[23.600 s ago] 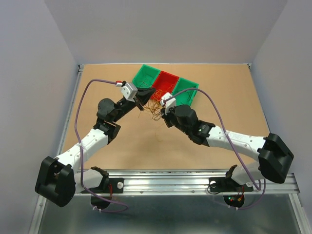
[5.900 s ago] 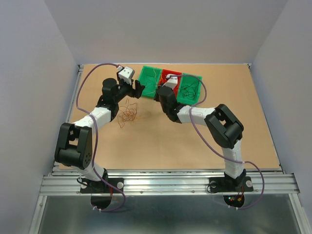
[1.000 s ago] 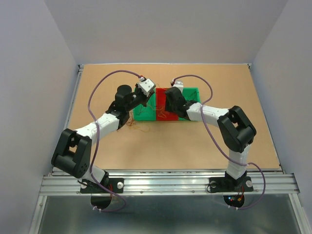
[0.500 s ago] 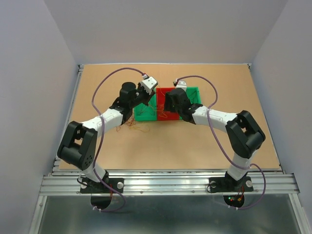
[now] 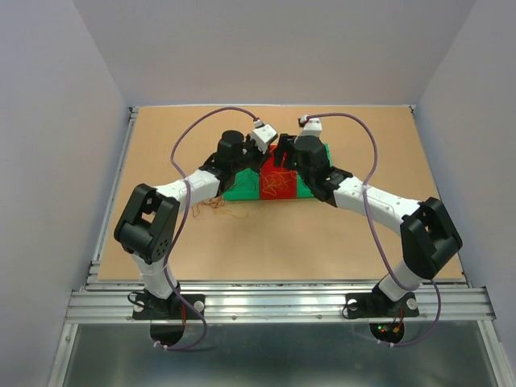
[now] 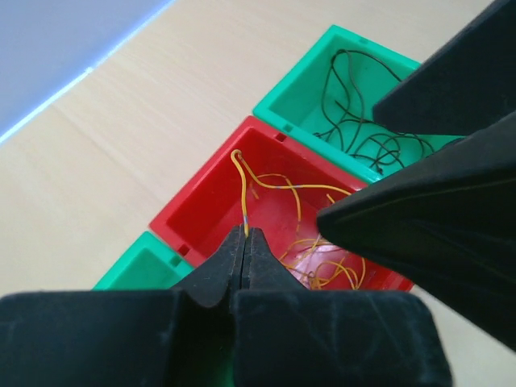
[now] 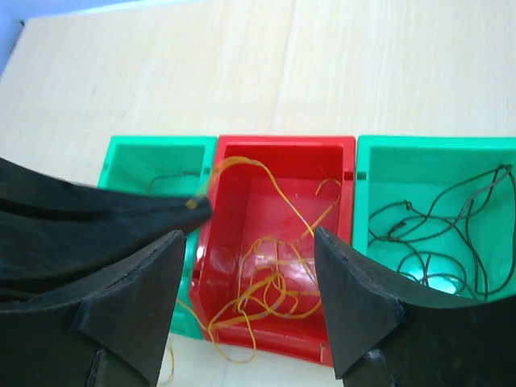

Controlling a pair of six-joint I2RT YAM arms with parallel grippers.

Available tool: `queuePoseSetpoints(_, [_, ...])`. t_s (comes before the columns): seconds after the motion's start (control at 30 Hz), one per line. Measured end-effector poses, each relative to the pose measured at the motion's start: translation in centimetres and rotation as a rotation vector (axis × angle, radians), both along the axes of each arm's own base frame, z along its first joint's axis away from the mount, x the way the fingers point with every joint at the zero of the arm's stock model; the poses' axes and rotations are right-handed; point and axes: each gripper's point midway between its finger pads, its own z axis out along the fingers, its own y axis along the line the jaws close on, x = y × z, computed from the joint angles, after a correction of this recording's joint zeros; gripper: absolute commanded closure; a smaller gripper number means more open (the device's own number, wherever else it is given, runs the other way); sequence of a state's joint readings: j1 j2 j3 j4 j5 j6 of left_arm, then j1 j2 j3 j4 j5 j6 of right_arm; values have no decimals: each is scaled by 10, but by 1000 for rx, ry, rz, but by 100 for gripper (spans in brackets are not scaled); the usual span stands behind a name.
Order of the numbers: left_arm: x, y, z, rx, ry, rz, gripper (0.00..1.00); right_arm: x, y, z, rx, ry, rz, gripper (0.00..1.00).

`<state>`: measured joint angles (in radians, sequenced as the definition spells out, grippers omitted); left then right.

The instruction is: Untangle the cables

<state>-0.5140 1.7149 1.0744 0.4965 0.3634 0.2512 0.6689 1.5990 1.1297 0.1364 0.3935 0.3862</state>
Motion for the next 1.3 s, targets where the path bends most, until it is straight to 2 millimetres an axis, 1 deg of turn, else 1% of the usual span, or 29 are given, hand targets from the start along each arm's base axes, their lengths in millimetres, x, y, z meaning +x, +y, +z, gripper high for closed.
queuePoseSetpoints(0.1, [-2,-12,-15,11,47,-10,100,7,-2,1,21,-30,-20,29])
queuePoseSetpoints(0.23, [-2,-13,-30,28,88,-3,100,19,-9,-5,58,-43,-69,26])
queuePoseSetpoints(0.3, [-1,-12,-33,34,94,3,100,22,-12,-7,83,-46,-91,25])
queuePoseSetpoints(0.4, [-1,-13,-32,31,90,2,100,28,-17,-3,123,-60,-116,25])
queuePoseSetpoints(0.5, [-1,-14,-31,21,82,-2,100,33,-14,4,184,-77,-102,26])
queuePoseSetpoints(0.6, [-1,-16,-28,5,74,-5,100,37,-14,3,229,-77,-83,26])
queuePoseSetpoints(0.7, [-3,-18,-28,-11,80,-16,100,39,-12,-6,265,-55,-51,26])
queuePoseSetpoints(0.8, [-5,-20,-27,-25,85,-25,100,41,-6,-15,292,-28,-15,26])
queuePoseSetpoints(0.93, [-5,-22,-24,-39,80,-31,100,41,5,-36,311,25,32,27])
queuePoseSetpoints(1.0, [-5,-21,-25,-37,82,-29,100,41,11,-46,320,47,56,32])
queuePoseSetpoints(1.03, [-5,-21,-25,-37,83,-28,100,40,14,-52,324,63,62,37])
queuePoseSetpoints(1.07, [-5,-20,-26,-33,88,-27,100,40,15,-55,326,71,68,44])
queuePoseSetpoints(1.1, [-7,-20,-29,-30,94,-27,100,40,17,-58,333,79,76,54])
queuePoseSetpoints(1.13, [-8,-19,-31,-27,98,-27,100,40,18,-59,333,81,80,60])
queuePoseSetpoints(1.17, [-8,-19,-32,-26,101,-28,100,39,19,-59,343,83,86,71])
queuePoseSetpoints(1.23, [-9,-19,-34,-23,106,-28,100,39,21,-57,352,81,95,83])
queuePoseSetpoints(1.27, [-9,-19,-33,-25,103,-28,100,39,22,-56,356,78,98,92])
queuePoseSetpoints(1.3, [-8,-19,-33,-25,102,-28,100,39,23,-56,357,78,100,95])
